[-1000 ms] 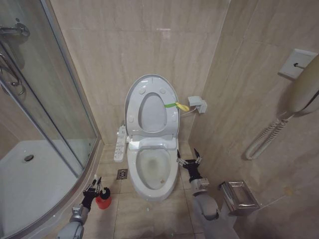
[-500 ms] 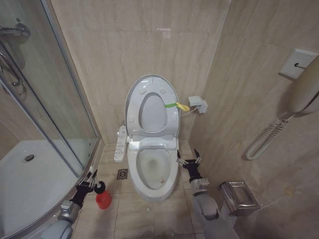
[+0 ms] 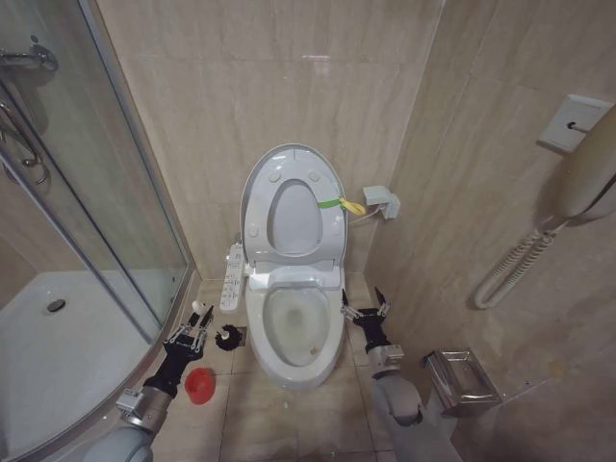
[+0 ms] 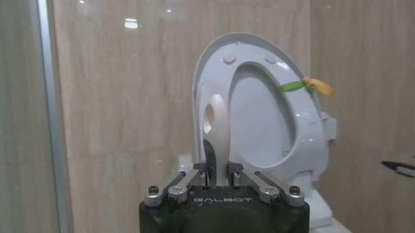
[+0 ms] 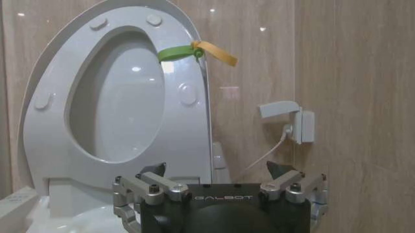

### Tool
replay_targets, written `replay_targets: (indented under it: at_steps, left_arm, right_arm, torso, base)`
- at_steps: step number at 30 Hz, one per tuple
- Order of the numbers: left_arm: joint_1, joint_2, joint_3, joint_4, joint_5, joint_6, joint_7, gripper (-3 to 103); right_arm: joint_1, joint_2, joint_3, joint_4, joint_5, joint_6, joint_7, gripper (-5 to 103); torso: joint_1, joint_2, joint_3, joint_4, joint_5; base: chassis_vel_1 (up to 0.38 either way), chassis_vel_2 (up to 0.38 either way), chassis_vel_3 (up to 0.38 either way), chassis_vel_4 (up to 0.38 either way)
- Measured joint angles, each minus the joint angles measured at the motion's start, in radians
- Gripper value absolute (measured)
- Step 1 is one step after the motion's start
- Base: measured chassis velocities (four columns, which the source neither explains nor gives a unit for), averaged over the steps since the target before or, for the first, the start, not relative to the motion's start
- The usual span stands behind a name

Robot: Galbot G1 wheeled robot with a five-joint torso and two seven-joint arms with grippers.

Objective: Open the toilet lid, clean the toilet bowl with a toilet brush, close the toilet lid, and flush.

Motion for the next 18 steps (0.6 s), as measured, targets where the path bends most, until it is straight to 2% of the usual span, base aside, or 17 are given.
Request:
replay_targets:
  at_steps: [8,18]
  left_arm:
    - [0.037,0.031,-0.029,-0.067,-0.014,0.027,-0.006,19]
    - [-0.126,0.126,0.013,-0.03,-0.128,0.031,0.006,19]
  right_arm:
    - [0.0,0.0,0.0,0.0,0.0,0.0,0.0,100]
    - [0.0,0.0,0.0,0.0,0.0,0.0,0.0,100]
  torso:
    - [0.0,0.0,0.0,0.0002,0.0]
    - [0.0,0.0,0.0,0.0,-0.0002]
  base:
    - [0.0,0.0,0.0,0.0]
    - [0.0,0.0,0.0,0.0]
